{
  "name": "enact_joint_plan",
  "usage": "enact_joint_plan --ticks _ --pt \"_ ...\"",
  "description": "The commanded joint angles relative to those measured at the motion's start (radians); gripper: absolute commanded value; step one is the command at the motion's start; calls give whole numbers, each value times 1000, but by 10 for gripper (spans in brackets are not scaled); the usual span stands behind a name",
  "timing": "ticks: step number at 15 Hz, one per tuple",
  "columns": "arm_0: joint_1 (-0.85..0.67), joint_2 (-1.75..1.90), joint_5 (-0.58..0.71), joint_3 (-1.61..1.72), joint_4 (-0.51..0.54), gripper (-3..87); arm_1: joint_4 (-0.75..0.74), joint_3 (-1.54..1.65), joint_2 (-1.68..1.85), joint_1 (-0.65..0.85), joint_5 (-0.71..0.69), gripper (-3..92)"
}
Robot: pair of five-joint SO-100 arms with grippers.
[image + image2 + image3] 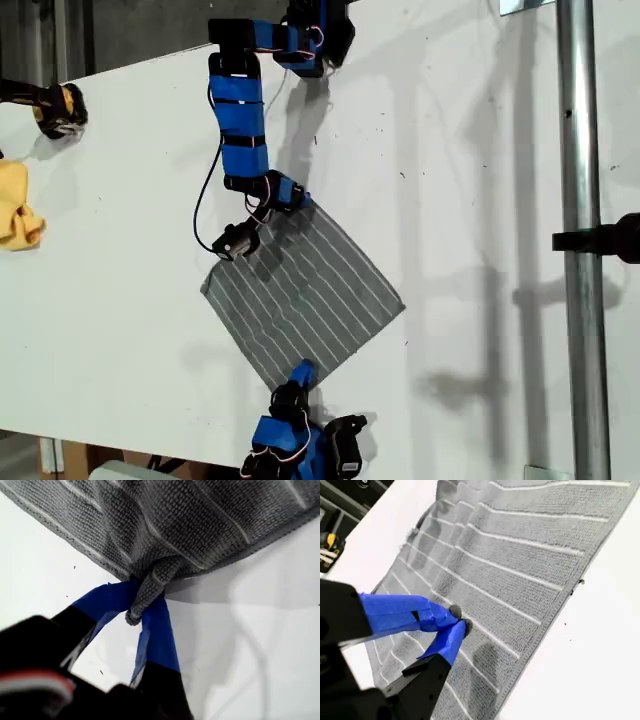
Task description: Grasp corners of a towel and fold twice.
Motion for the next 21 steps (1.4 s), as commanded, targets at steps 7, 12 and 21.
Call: enact_joint_plan --ticks 7,12,21 --pt "146 -989 84 -825 -25 -25 2 -64 40 -17 -6 -2" --pt "304 -1637 149 -1503 212 -25 6 -66 55 -20 -6 -2" --pt "383 -1898 120 -1832 229 93 18 -57 83 -31 -6 -2"
